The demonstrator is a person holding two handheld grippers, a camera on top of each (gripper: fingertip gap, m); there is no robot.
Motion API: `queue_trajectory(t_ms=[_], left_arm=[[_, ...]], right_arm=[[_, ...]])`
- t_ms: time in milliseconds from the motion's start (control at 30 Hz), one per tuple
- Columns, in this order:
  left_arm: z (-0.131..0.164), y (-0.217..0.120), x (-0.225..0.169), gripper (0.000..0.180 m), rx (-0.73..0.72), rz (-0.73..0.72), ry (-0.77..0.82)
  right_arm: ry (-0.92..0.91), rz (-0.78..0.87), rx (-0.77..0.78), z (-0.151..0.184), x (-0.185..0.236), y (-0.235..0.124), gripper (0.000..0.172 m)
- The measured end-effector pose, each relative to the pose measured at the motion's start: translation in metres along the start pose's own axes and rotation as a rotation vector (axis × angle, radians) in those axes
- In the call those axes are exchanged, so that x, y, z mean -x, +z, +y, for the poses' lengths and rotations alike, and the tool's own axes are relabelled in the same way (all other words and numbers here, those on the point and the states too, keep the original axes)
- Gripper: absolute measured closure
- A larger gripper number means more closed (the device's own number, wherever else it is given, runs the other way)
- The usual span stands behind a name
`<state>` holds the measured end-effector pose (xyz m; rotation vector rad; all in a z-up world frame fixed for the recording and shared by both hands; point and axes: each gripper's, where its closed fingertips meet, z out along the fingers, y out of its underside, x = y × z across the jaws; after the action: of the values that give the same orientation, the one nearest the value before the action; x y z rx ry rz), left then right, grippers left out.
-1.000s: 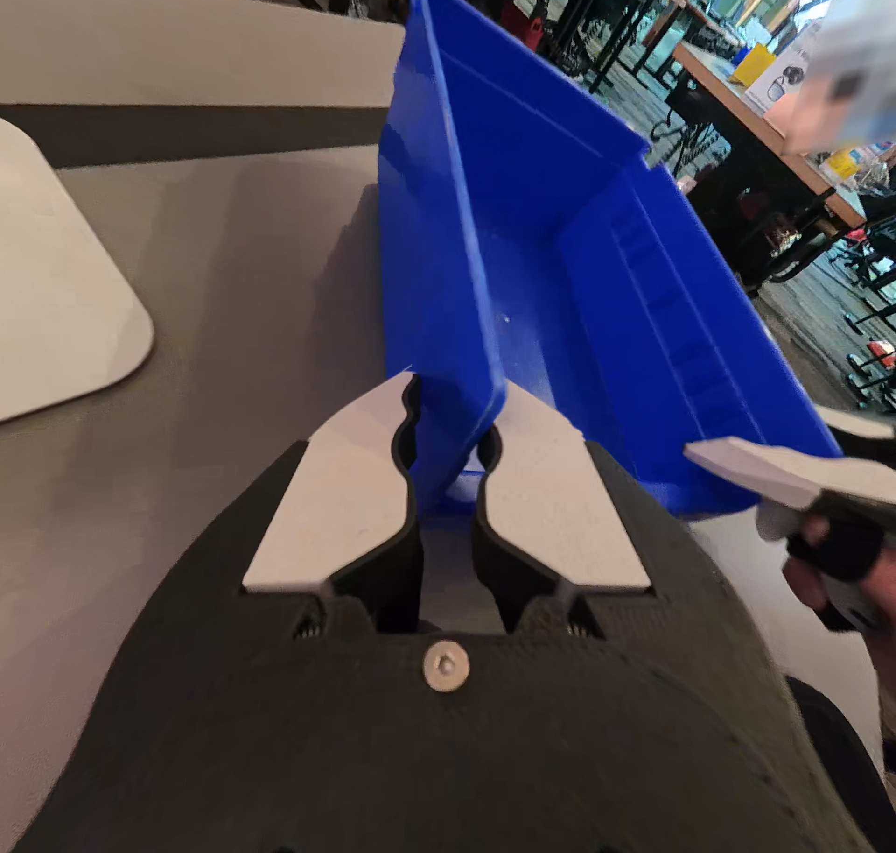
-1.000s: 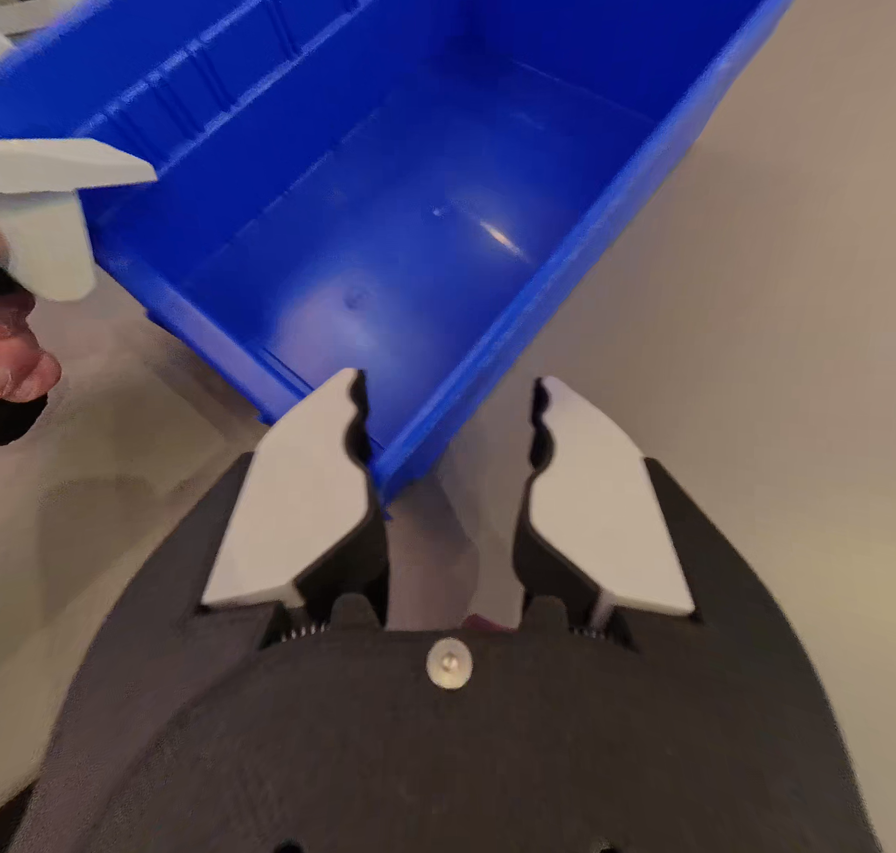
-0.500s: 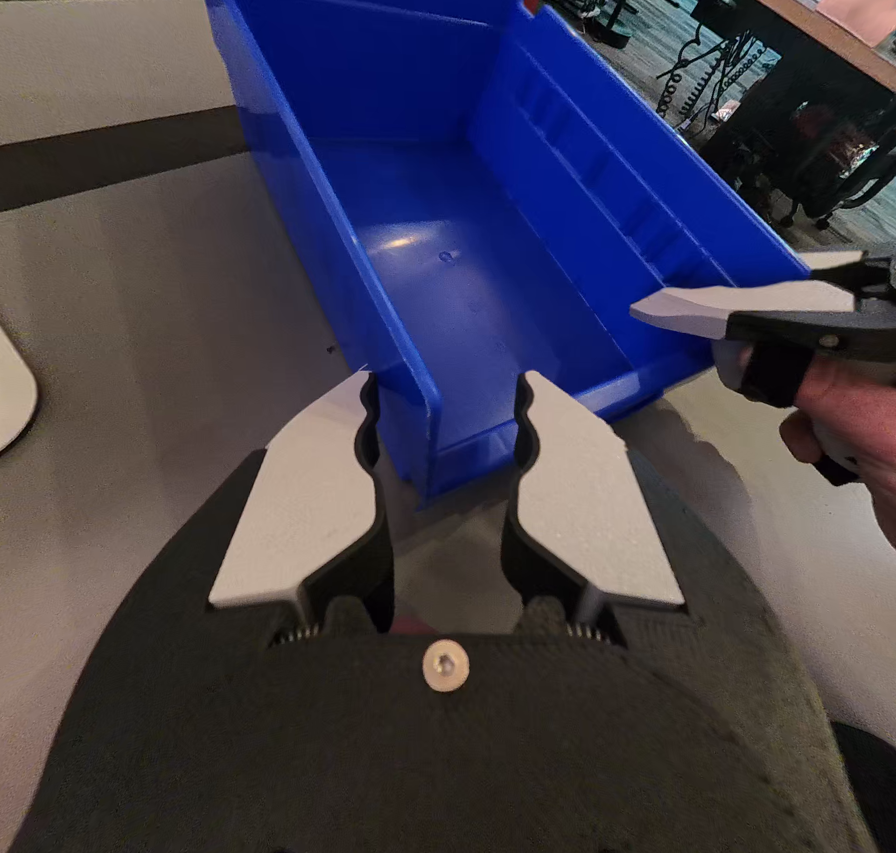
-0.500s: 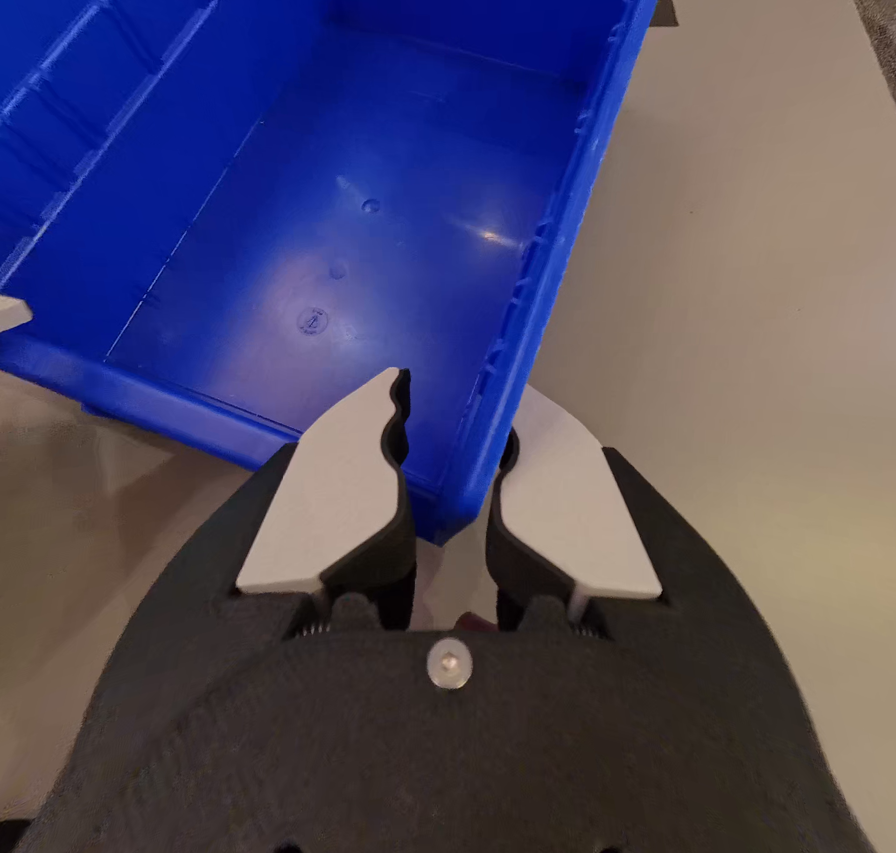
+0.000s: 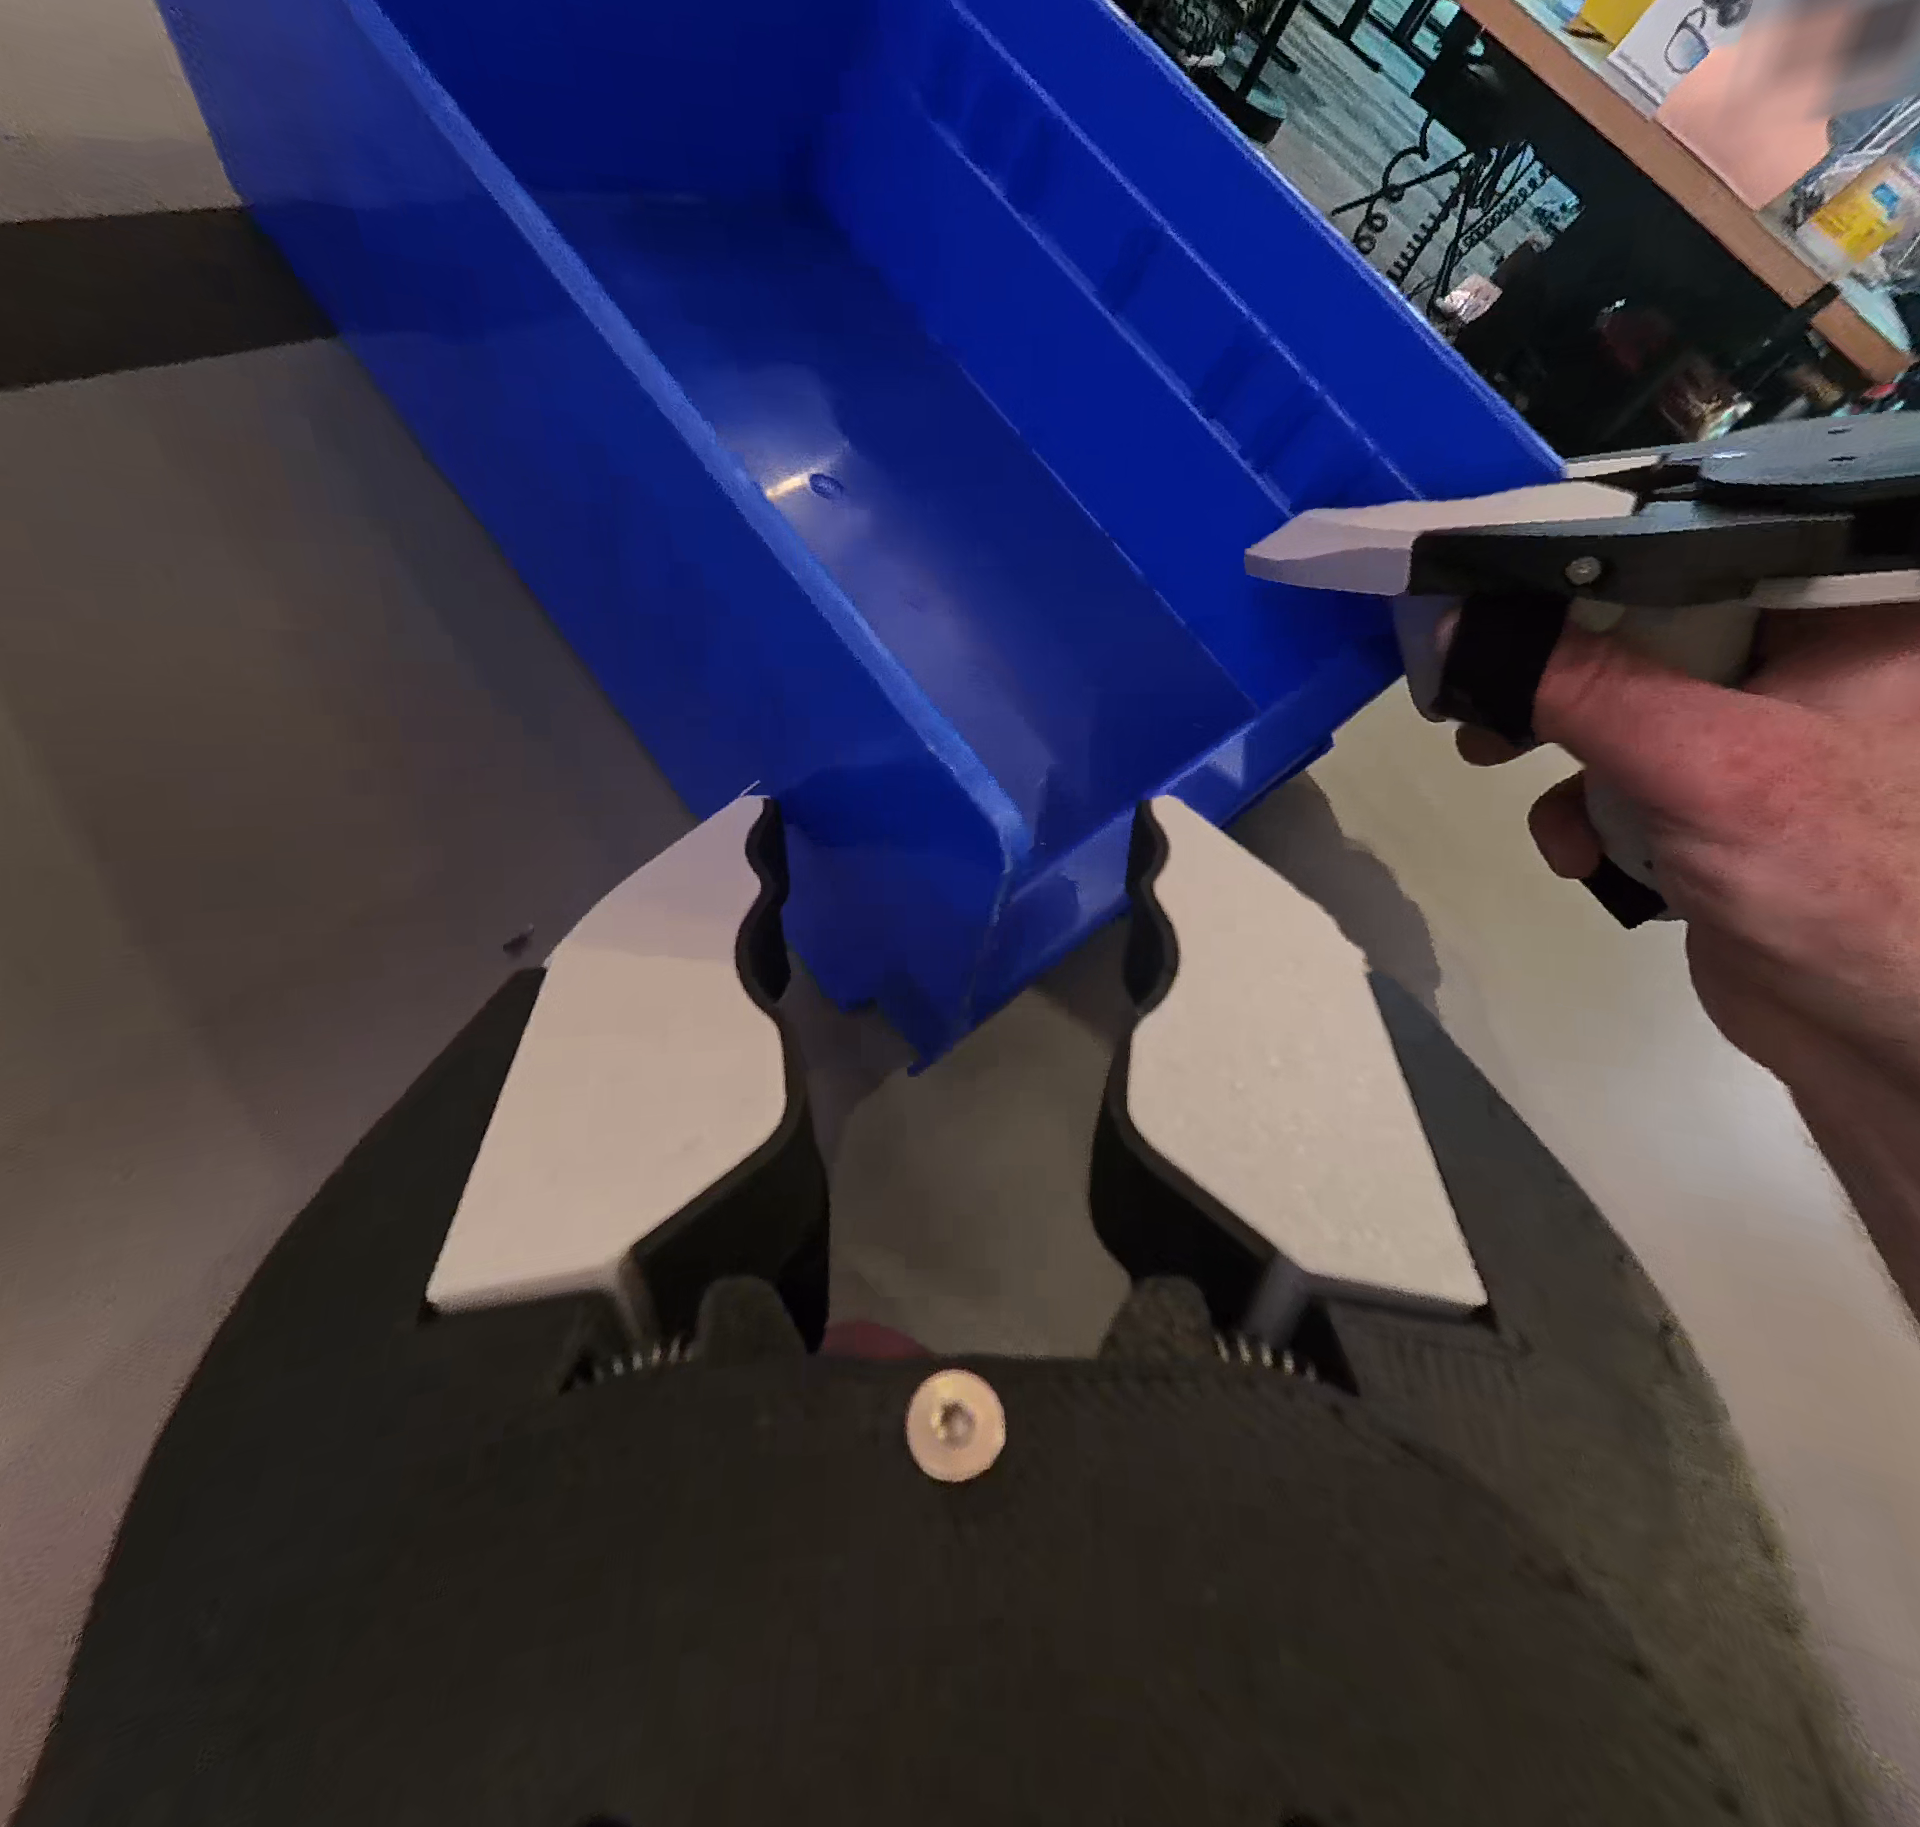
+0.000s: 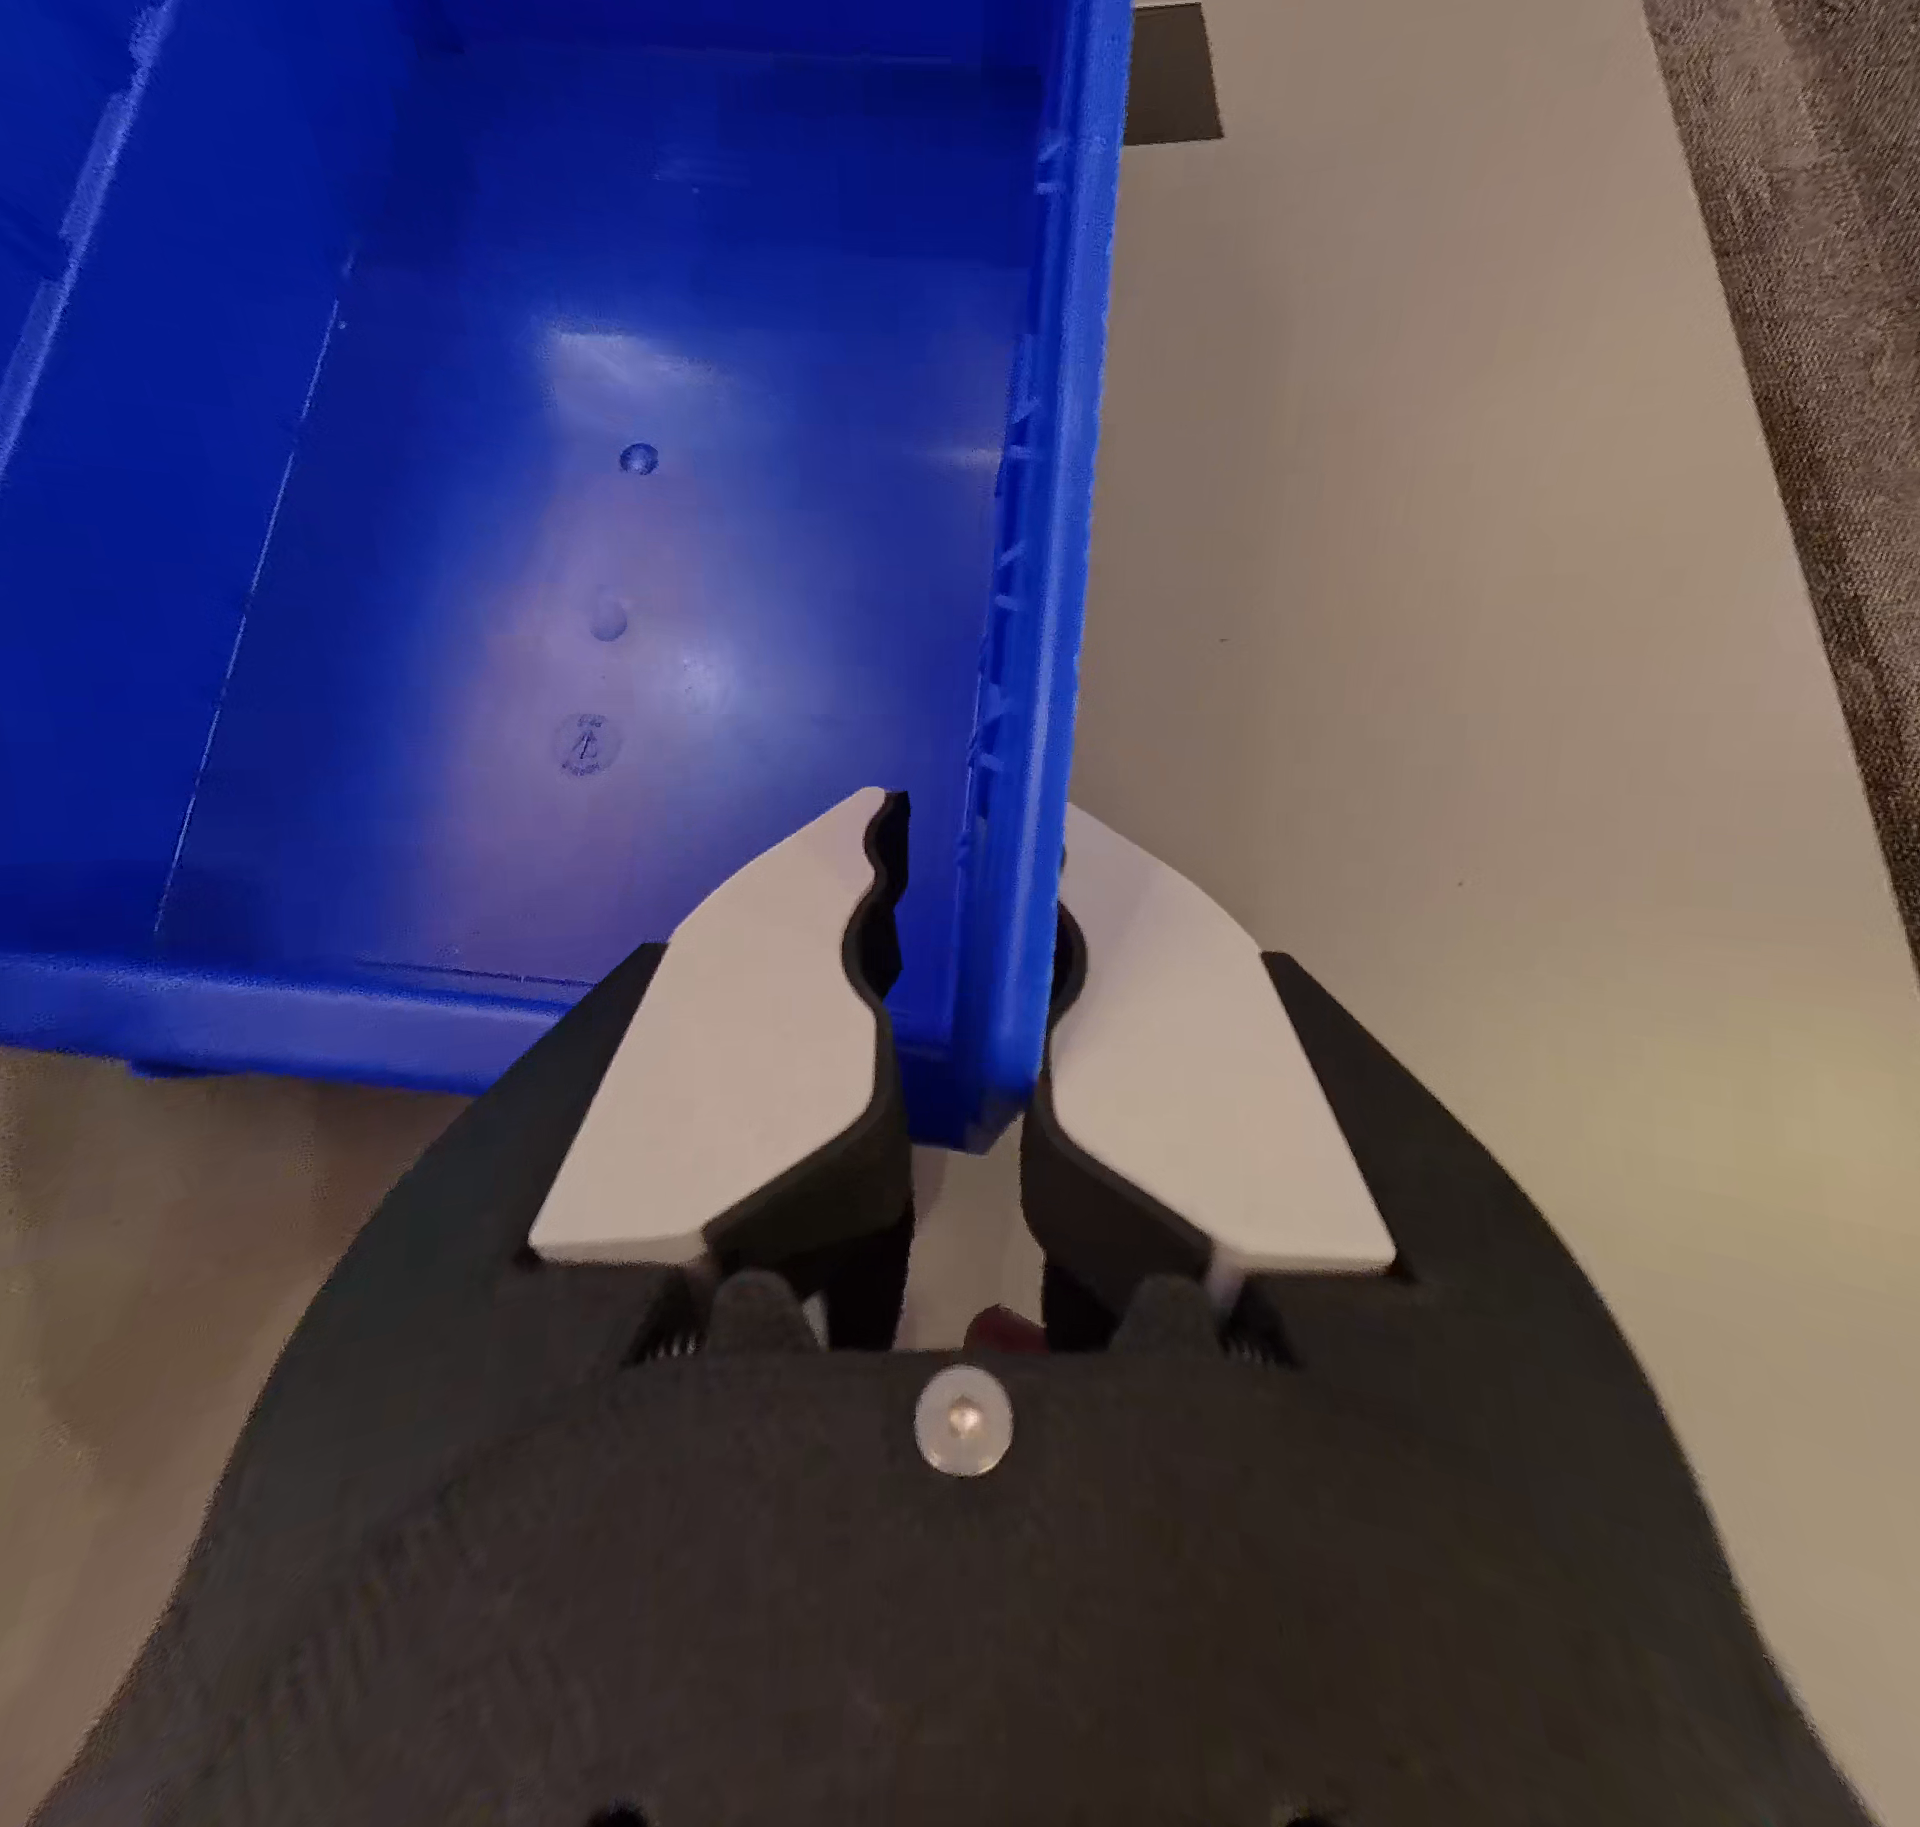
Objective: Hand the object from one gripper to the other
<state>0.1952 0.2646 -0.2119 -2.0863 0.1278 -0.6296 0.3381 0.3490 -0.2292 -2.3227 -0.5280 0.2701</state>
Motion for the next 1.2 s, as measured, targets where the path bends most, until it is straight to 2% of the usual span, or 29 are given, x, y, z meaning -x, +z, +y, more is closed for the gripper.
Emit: queue_trajectory(t_ms=[100, 200, 233, 267, 300, 333, 400, 500, 600, 667, 767, 833, 867, 933, 1000, 1067, 1100, 1133, 1167, 1200], left_arm=[[-0.006, 0.01, -0.003, 0.118, -0.002, 0.026, -0.054], [-0.008, 0.018, -0.008, 0.115, 0.007, 0.03, -0.038], [-0.008, 0.018, -0.011, 0.112, 0.007, 0.048, -0.043], [-0.006, 0.016, -0.016, 0.114, 0.02, 0.089, -0.072], [-0.004, 0.011, -0.018, 0.108, 0.027, 0.111, -0.107], [-0.003, 0.001, -0.018, 0.102, 0.016, 0.117, -0.119], [-0.006, -0.033, -0.025, 0.102, -0.004, 0.166, -0.103], [-0.025, -0.112, -0.015, 0.099, -0.078, 0.156, -0.019], [-0.049, -0.216, 0.035, 0.1, -0.153, 0.023, 0.078], [-0.067, -0.297, 0.104, 0.101, -0.194, -0.216, 0.16], [-0.086, -0.428, 0.206, 0.113, -0.261, -0.561, 0.209], [-0.078, -0.502, 0.28, 0.106, -0.222, -0.809, 0.219], [-0.063, -0.527, 0.315, 0.105, -0.158, -0.877, 0.2], [-0.022, -0.559, 0.379, 0.099, -0.025, -0.943, 0.081], [0.02, -0.571, 0.428, 0.098, 0.074, -0.943, -0.065], [0.048, -0.563, 0.45, 0.113, 0.087, -0.844, -0.181], [0.061, -0.559, 0.458, 0.112, 0.118, -0.818, -0.236], [0.071, -0.553, 0.462, 0.123, 0.145, -0.787, -0.263], [0.078, -0.543, 0.461, 0.143, 0.158, -0.729, -0.286], [0.085, -0.535, 0.459, 0.148, 0.169, -0.695, -0.317]], right_arm=[[-0.013, 0.007, 0.016, -0.009, -0.013, 0.009, 0.152], [-0.01, 0.013, 0.027, -0.014, -0.022, 0.014, 0.152], [-0.003, 0.017, 0.022, -0.014, -0.024, 0.014, 0.142], [0.004, 0.032, 0.018, -0.015, -0.027, 0.012, 0.118], [0.001, 0.053, 0.004, -0.015, -0.03, 0.008, 0.096], [-0.012, 0.079, -0.027, -0.018, -0.032, 0.0, 0.087], [-0.043, 0.124, -0.109, -0.026, -0.029, -0.025, 0.083], [-0.117, 0.144, -0.238, -0.037, -0.003, -0.073, 0.084], [-0.182, 0.071, -0.323, -0.034, 0.045, -0.111, 0.089], [-0.237, 0.001, -0.332, -0.024, 0.083, -0.127, 0.094], [-0.333, -0.08, -0.328, -0.006, 0.14, -0.139, 0.095], [-0.399, -0.167, -0.302, 0.009, 0.182, -0.142, 0.092], [-0.426, -0.195, -0.277, 0.018, 0.199, -0.142, 0.09], [-0.455, -0.27, -0.242, 0.038, 0.231, -0.14, 0.085], [-0.477, -0.345, -0.244, 0.056, 0.261, -0.141, 0.079], [-0.505, -0.408, -0.242, 0.074, 0.284, -0.138, 0.079], [-0.519, -0.428, -0.226, 0.084, 0.292, -0.136, 0.076], [-0.537, -0.429, -0.209, 0.093, 0.296, -0.132, 0.075], [-0.553, -0.424, -0.199, 0.1, 0.297, -0.128, 0.075], [-0.564, -0.416, -0.197, 0.107, 0.298, -0.125, 0.074]])
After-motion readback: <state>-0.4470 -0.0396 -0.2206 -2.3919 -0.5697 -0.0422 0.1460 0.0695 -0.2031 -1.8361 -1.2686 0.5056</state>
